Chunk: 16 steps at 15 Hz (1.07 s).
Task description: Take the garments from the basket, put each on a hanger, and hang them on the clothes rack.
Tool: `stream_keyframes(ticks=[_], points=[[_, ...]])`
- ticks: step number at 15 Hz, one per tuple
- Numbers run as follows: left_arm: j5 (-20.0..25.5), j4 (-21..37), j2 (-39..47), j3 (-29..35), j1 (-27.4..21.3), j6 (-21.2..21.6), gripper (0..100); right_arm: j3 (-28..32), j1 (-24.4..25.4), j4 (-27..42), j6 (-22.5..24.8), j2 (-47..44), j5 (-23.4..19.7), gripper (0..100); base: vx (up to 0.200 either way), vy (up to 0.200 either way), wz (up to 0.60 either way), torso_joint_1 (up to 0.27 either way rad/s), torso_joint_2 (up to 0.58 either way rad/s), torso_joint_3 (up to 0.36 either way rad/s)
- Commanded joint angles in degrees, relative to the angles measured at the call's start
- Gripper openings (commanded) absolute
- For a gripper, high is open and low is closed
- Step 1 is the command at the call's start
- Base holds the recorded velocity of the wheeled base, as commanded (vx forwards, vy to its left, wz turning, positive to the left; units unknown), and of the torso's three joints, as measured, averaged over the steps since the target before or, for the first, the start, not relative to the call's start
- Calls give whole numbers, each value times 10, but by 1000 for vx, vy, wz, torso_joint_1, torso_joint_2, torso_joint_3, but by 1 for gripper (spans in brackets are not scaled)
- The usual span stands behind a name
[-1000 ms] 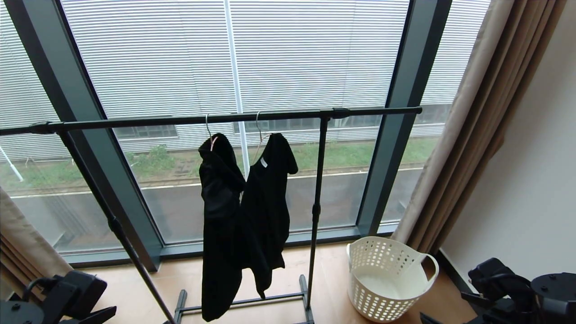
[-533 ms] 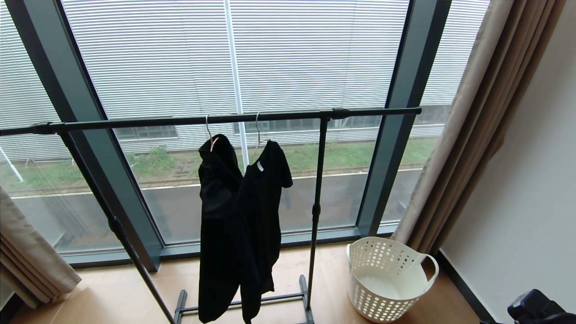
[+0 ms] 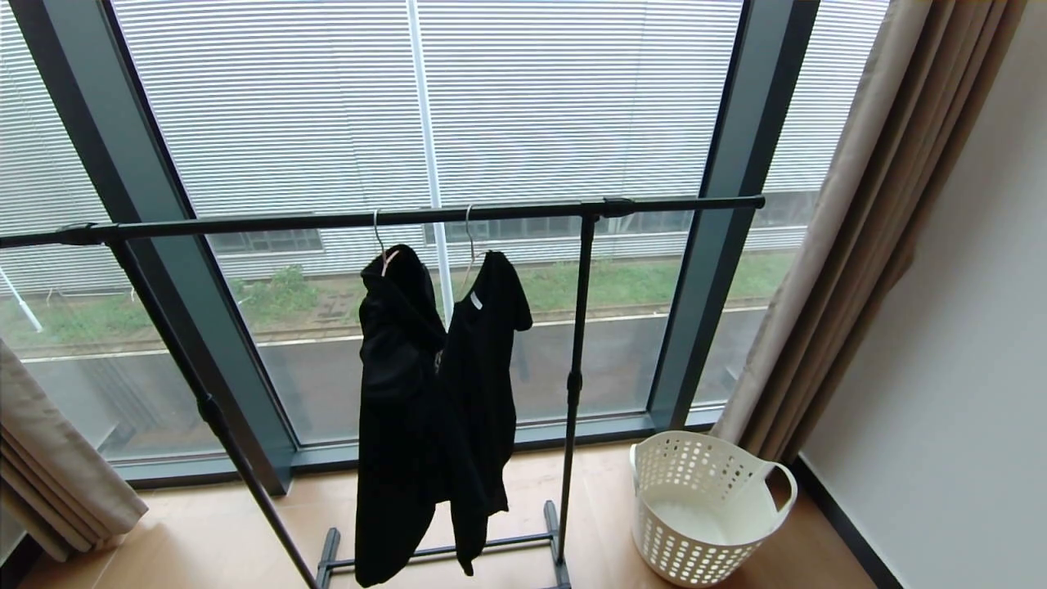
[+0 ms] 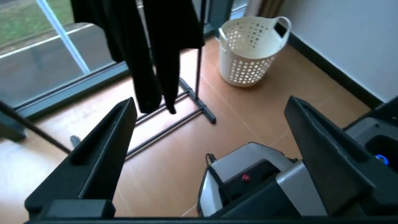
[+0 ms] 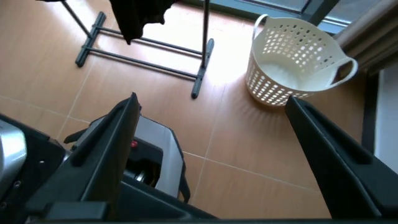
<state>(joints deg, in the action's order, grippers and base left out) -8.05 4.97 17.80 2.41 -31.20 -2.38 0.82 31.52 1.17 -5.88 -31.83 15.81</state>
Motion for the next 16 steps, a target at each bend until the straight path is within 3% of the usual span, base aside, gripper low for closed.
stream_keyframes(ticks=[1,3,4,5,6,7,10,12,13,16], points=[[-26,1,-42,2,25,0,100,2,-52,5,28,96,11,100,0,0,0,0,0,0],[-34,2,-68,3,65,1,100,2,-103,5,39,128,9,100,0,0,0,0,0,0],[-34,2,-71,3,115,27,100,2,-129,5,40,143,9,100,0,0,0,0,0,0],[-34,1,-72,3,133,47,100,2,-132,5,42,148,9,100,0,0,0,0,0,0],[-30,-1,-97,3,199,109,100,2,-132,5,45,163,9,100,0,0,0,0,0,0],[-30,-1,-121,3,240,126,100,2,-132,5,45,167,8,100,0,0,0,0,0,0],[-61,-3,-125,0,243,73,100,2,-133,5,45,185,8,100,0,0,0,0,0,0],[-80,-3,-125,0,249,91,100,2,-133,5,45,184,8,100,0,0,0,0,0,0],[-79,-3,-131,0,286,110,100,2,-135,5,45,185,8,100,0,0,0,0,0,0],[-78,-3,-177,0,315,107,100,3,-136,5,44,187,8,100,0,0,0,0,0,0]])
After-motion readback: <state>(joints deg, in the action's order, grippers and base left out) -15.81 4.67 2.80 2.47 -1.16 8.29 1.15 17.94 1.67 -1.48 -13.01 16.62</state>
